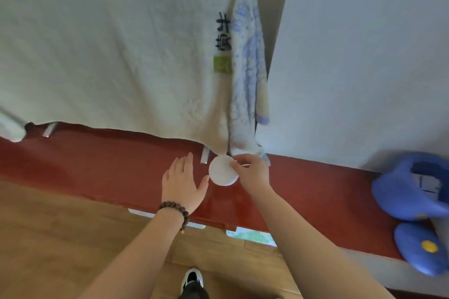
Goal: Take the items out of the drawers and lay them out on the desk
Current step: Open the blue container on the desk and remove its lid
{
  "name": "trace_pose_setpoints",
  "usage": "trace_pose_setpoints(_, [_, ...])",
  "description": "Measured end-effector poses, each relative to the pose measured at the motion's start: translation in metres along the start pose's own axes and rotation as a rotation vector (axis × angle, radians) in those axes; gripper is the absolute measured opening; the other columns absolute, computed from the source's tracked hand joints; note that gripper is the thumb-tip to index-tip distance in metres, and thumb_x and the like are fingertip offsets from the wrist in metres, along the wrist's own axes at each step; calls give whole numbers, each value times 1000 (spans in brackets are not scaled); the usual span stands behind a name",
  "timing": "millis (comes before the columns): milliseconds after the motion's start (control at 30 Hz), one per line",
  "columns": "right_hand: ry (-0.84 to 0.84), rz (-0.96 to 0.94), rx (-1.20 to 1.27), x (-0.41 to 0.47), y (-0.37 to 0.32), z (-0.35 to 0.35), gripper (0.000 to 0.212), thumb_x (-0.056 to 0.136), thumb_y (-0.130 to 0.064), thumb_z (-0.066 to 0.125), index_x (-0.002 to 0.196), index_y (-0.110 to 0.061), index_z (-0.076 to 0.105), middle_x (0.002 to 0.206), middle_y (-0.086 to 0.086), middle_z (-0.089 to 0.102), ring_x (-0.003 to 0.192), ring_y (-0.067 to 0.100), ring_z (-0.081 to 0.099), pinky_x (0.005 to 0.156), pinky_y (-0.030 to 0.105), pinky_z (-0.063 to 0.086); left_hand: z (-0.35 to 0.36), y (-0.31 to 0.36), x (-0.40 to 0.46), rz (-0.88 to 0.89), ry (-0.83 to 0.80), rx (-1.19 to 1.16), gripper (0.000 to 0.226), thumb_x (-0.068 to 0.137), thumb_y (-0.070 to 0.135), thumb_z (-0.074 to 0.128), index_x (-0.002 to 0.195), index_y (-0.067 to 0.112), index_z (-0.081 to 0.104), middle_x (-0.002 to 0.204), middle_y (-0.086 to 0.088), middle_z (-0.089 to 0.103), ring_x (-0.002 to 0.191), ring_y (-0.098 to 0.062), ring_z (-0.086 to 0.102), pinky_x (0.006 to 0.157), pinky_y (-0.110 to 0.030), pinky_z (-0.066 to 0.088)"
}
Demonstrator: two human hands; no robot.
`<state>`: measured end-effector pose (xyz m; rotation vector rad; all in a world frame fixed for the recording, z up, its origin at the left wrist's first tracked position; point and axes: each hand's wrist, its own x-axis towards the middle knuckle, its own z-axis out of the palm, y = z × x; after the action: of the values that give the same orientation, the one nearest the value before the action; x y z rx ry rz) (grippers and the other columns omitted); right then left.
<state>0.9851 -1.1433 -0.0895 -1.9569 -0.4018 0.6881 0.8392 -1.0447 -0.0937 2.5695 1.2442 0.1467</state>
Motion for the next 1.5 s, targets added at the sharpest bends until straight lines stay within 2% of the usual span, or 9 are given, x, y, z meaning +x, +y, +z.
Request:
trace_pose_setpoints(100, [-7,48,-42,3,-3,54,22,82,-19,68,104,-14,72,103,-1,70,95,14,61,84,24,45,-10,-51,11,-24,-26,19,74,91,51,46,150,16,19,154,-6,32,145,-22,20,115,-42,24])
trace_pose_setpoints(300, [34,142,-64,13,-10,114,24,85,-17,66,109,-12,70,109,1,69,94,11,57,85,22,41,-17,-114,29,-26,-59,36,73,91,51,45,150,16,19,154,-5,31,146,-21,18,116,-42,23])
trace_pose_setpoints(467, [104,181,-112,17,-6,126,22,86,-16,65,106,-11,72,108,4,71,100,18,62,82,22,41,-10,-126,36,-1,-95,10,73,91,51,45,150,17,19,154,-4,31,146,-21,18,116,-43,22])
trace_pose_setpoints(633, [148,196,-124,18,-6,129,21,86,-15,64,106,-11,72,106,3,70,88,12,56,78,22,39,-4,-127,40,42,-123,11,74,91,53,42,151,19,14,156,-3,27,147,-21,15,118,-42,19])
trace_pose_setpoints(833, [166,184,-139,14,-2,130,18,85,-14,63,102,-13,71,103,4,70,87,16,59,75,24,40,-6,-119,43,98,-111,10,75,91,54,44,150,17,16,155,-4,29,146,-20,18,118,-42,19])
trace_pose_setpoints(1033, [233,-25,-217,0,-1,104,27,85,-27,67,110,-15,67,104,1,68,101,18,60,85,30,47,-4,-85,42,238,-90,1,74,88,53,52,146,14,29,149,-6,40,141,-24,31,114,-41,27])
trace_pose_setpoints(1133, [337,-118,-313,-19,6,66,30,88,-28,64,116,-17,64,111,-1,64,109,18,53,87,26,41,6,-49,37,382,-82,-59,69,84,49,59,138,11,42,137,-7,52,131,-28,44,106,-42,36])
trace_pose_setpoints(1433, [664,20,-420,-94,64,-76,36,91,-29,61,123,-15,59,124,-1,58,117,19,48,93,21,33,43,107,-8,775,-132,-74,71,84,57,50,136,8,43,132,-10,54,127,-27,47,103,-44,42])
trace_pose_setpoints(1500, [722,43,-415,-105,79,-105,36,89,-27,64,122,-14,60,121,1,59,113,21,49,94,26,39,52,135,-16,820,-133,-78,73,84,58,49,137,7,43,133,-12,54,128,-29,47,104,-46,41])
